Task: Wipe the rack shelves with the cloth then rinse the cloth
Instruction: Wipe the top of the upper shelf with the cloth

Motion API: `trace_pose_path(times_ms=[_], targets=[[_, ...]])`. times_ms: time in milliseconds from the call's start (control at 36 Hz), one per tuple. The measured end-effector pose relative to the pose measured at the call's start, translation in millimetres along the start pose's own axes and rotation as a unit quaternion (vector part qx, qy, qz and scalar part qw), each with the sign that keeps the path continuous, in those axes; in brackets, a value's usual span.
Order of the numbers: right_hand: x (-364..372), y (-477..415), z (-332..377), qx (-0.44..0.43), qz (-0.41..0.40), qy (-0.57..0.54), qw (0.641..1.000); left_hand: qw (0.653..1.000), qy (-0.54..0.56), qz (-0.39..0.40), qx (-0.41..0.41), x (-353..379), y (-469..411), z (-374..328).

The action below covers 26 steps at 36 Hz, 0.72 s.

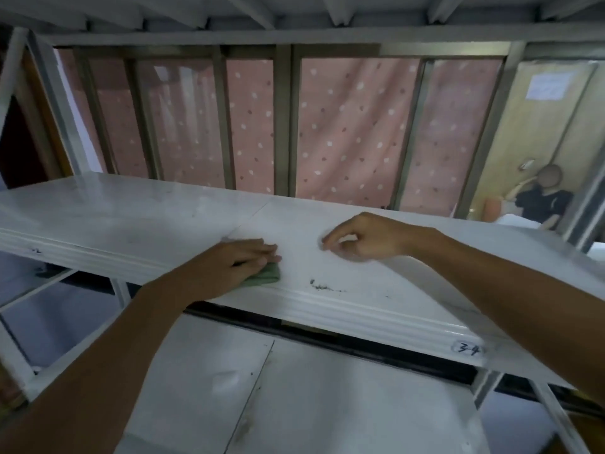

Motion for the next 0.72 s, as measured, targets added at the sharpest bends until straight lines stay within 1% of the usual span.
trace_pose_path(times_ms=[111,194,278,333,389,472,528,667,722], targets=[[-11,62,-42,0.062,-0.059,-0.010,0.996,0.998,0.004,0.016,-0.062,0,1,6],[-17,116,-66,0.120,-0.103,0.000,0.988,0.994,-0.011,0.001,-0.110,3,2,-1],[-18,171,-84,0.177,-0.183,0.006,0.967,0.987,-0.008,-0.036,-0.156,10,10,-23],[-14,204,-90,0.222,-0.221,0.015,0.949,0.986,-0.011,-0.051,-0.160,14,12,-36],[-7,234,-95,0.274,-0.244,0.032,0.930,0.986,-0.017,-0.041,-0.160,19,8,-48],[7,270,-102,0.328,-0.285,0.041,0.900,0.986,-0.043,-0.023,-0.160,28,1,-65],[14,288,-107,0.337,-0.324,0.052,0.882,0.986,-0.057,-0.018,-0.154,35,-4,-75],[15,312,-118,0.320,-0.409,0.106,0.848,0.990,-0.061,-0.003,-0.130,62,-23,-107],[14,322,-125,0.335,-0.434,0.150,0.823,0.991,-0.065,0.003,-0.113,77,-30,-128]])
Point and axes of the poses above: each hand's wrist, its own y-axis away from the middle knuckle, its own x-axis out of the palm, z = x × y, the point moved 4 cm from there along -y, towards the middle knuckle, and after that the axes turned 2 degrees about z, right-handed, at the moved point
